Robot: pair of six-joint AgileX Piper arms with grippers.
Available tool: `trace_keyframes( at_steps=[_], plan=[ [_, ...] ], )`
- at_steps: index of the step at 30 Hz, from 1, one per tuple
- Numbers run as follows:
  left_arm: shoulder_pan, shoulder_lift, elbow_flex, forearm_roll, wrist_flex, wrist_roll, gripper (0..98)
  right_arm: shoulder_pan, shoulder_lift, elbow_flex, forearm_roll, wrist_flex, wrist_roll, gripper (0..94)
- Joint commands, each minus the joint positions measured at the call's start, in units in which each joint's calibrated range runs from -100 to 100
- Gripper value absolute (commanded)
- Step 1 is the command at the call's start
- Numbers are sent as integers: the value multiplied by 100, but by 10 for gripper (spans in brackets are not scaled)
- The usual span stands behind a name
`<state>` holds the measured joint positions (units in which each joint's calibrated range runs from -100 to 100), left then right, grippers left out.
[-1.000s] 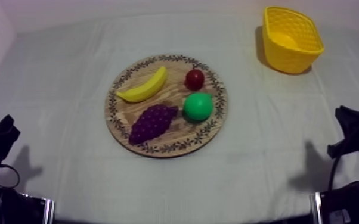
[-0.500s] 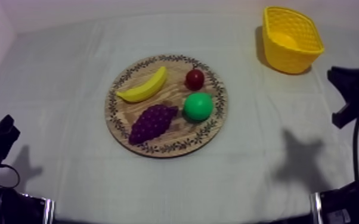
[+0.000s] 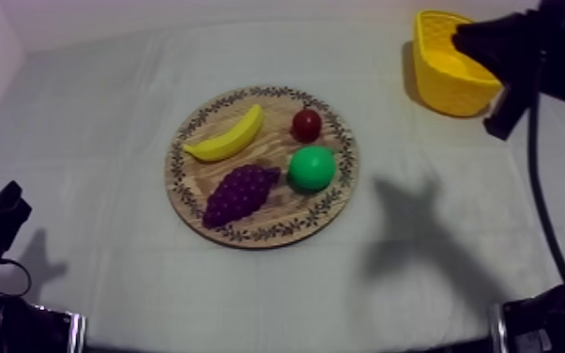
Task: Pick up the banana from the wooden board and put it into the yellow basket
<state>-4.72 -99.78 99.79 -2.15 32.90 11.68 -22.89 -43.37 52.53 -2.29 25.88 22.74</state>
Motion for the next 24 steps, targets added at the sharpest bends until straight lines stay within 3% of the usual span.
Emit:
trace_keyframes(
  at_steps=[1,13,24],
  plan=[
    [-2,-5,-1,-3,0,-1,1,-136,522,-398,-139,-22,393,49],
    [-2,-5,-1,-3,0,0,1,-449,2150,-1806,-1053,33,2148,51],
    [-2,-5,-1,-3,0,-2,1,-686,3271,-2852,-1122,413,2837,54]
  ],
)
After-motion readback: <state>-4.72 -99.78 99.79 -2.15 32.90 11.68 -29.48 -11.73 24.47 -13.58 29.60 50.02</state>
